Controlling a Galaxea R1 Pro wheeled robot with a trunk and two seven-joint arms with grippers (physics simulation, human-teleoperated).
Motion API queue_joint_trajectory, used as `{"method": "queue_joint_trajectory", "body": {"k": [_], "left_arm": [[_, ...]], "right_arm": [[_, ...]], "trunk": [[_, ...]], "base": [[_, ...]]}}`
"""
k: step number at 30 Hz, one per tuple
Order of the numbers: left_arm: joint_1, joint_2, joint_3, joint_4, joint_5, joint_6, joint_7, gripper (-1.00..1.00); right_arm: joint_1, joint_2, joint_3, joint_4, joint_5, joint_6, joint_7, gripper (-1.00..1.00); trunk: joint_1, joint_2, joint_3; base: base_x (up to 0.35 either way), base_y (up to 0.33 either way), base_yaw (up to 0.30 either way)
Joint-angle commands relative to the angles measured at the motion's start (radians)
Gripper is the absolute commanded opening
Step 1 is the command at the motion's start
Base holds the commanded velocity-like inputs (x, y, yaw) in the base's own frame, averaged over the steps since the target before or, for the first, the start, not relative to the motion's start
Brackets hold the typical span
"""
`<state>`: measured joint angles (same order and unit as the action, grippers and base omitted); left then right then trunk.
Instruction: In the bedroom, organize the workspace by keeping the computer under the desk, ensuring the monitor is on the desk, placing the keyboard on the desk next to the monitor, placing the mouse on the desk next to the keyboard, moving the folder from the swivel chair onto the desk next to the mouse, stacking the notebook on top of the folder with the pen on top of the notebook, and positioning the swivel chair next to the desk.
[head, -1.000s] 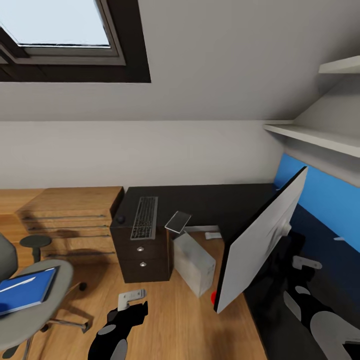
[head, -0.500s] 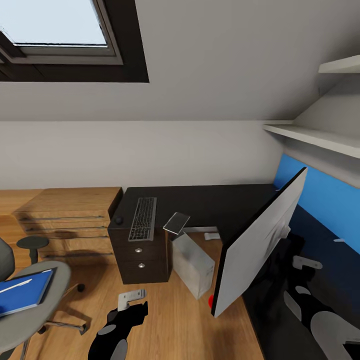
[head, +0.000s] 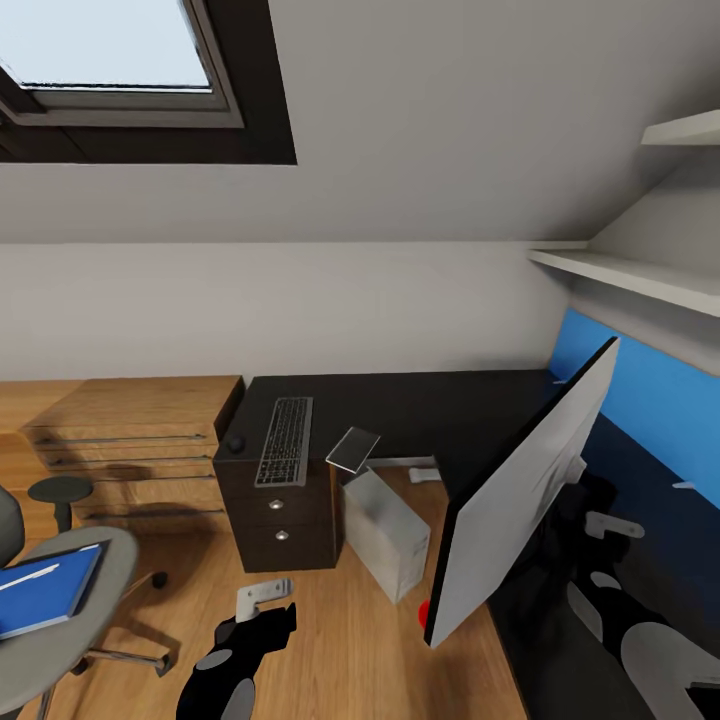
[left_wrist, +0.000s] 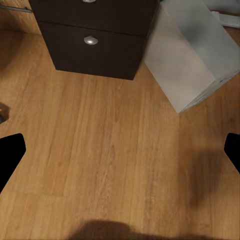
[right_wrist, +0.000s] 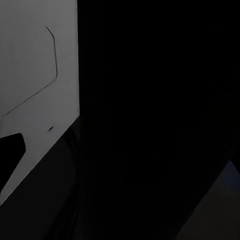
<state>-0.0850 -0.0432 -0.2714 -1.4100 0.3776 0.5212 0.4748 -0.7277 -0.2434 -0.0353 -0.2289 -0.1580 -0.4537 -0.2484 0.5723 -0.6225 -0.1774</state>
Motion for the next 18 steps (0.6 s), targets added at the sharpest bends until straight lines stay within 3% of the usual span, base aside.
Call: {"method": "queue_joint_trajectory", "body": {"k": [1, 3, 4, 18], "left_arm": [[-0.001, 0.0, -0.002, -0.001, 0.011, 0.002, 0.01, 1.0], [-0.001, 0.0, -0.002, -0.001, 0.011, 0.002, 0.01, 1.0], [-0.001, 0.0, -0.002, -0.001, 0.011, 0.002, 0.01, 1.0], [-0.001, 0.0, -0.002, -0.001, 0.01, 0.002, 0.01, 1.0]], "right_arm": [[-0.001, 0.0, -0.001, 0.001, -0.008, -0.005, 0.003, 1.0], [-0.001, 0.0, -0.001, 0.001, -0.008, -0.005, 0.003, 1.0], [-0.001, 0.0, -0.001, 0.001, -0.008, -0.005, 0.003, -1.0], [-0.001, 0.001, 0.0, 0.0, -0.008, -0.005, 0.003, -1.0]], "trunk": [[0.0, -0.001, -0.002], [0.0, -0.001, -0.002], [0.0, -0.001, -0.002], [0.0, -0.001, -0.002]], "base": [[0.01, 0.0, 0.0], [0.006, 0.0, 0.0], [0.002, 0.0, 0.0], [0.0, 0.0, 0.0]]}}
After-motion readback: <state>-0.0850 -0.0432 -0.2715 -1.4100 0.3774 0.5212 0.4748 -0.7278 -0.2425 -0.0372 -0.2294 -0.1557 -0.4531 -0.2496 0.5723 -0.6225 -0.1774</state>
